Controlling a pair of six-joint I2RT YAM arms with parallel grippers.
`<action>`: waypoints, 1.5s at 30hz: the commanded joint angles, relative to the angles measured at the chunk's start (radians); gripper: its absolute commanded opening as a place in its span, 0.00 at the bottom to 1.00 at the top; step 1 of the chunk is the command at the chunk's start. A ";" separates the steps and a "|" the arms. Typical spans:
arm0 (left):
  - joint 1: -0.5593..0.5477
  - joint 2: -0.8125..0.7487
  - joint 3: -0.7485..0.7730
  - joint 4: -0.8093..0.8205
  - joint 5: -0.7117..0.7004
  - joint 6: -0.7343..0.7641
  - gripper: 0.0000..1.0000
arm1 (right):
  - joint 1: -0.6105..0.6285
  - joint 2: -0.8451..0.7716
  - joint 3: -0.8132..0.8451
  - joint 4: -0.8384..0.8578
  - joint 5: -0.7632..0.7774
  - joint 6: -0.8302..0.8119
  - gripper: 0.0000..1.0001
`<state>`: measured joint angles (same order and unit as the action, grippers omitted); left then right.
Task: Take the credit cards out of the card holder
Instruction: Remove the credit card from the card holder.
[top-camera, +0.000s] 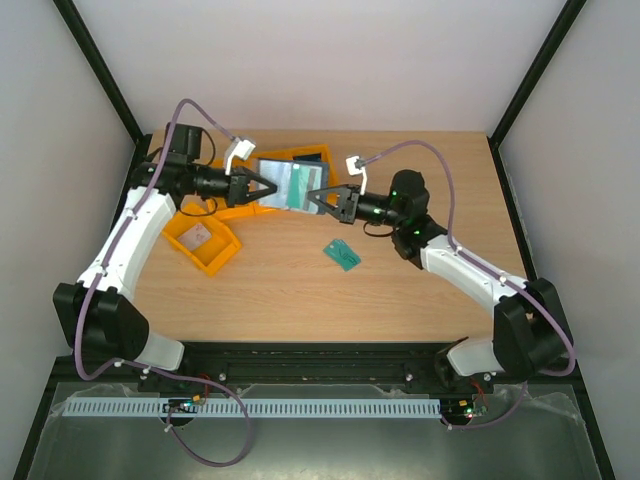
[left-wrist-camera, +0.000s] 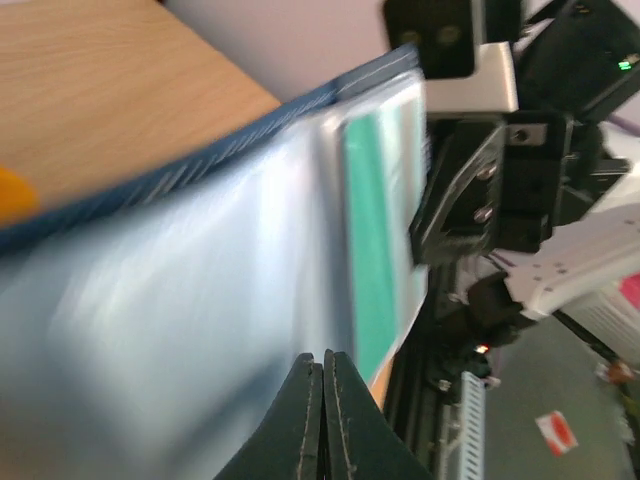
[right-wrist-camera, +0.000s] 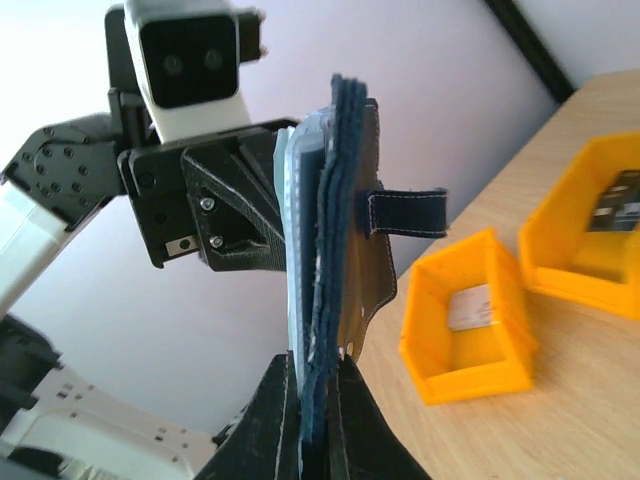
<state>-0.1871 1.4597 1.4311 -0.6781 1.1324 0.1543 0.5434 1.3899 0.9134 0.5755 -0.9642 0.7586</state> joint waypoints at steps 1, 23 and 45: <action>0.057 -0.018 -0.025 -0.032 -0.067 0.062 0.02 | -0.062 -0.057 -0.013 -0.008 0.014 -0.031 0.02; -0.097 0.029 0.078 0.005 0.097 -0.030 0.32 | -0.060 -0.036 -0.015 0.070 -0.041 0.038 0.02; -0.183 0.053 0.017 0.208 0.079 -0.261 0.21 | -0.021 -0.024 -0.020 0.168 -0.062 0.071 0.02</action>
<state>-0.3294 1.5089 1.4445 -0.4908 1.0767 -0.0784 0.4892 1.3670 0.8829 0.6094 -1.0183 0.8158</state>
